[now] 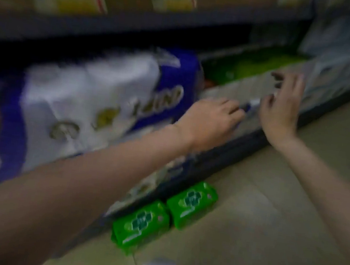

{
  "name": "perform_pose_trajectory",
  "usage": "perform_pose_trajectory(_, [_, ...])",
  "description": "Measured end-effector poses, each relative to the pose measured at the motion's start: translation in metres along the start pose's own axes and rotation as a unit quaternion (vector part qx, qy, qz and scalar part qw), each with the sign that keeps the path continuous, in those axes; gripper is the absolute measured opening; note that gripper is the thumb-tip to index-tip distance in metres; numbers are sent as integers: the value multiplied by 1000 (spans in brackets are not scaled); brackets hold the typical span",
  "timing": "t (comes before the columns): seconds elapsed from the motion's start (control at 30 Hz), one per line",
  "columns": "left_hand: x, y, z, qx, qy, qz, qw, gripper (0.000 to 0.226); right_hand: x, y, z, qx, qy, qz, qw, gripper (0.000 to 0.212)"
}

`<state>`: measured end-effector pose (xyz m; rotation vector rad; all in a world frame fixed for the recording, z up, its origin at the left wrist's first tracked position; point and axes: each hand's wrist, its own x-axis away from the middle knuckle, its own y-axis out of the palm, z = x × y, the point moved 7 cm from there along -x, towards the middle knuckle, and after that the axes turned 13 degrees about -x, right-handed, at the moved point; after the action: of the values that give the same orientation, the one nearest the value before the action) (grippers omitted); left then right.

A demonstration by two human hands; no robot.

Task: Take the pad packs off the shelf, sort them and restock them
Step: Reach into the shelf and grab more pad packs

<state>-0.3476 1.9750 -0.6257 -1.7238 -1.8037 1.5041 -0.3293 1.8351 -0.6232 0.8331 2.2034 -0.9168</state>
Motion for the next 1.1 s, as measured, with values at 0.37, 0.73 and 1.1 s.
perform_pose_trajectory(0.37, [-13, -164, -222, -160, -338, 17, 927, 40, -147, 49, -183, -82, -163, -143, 973, 51])
perform_pose_trajectory(0.73, [55, -141, -292, -61, -375, -230, 896, 82, -196, 156, -241, 120, -199, -320, 919, 93])
perform_pose_trajectory(1.1, [36, -145, -318, -283, -299, -362, 836, 80, -188, 145, -229, 196, -255, -328, 888, 82])
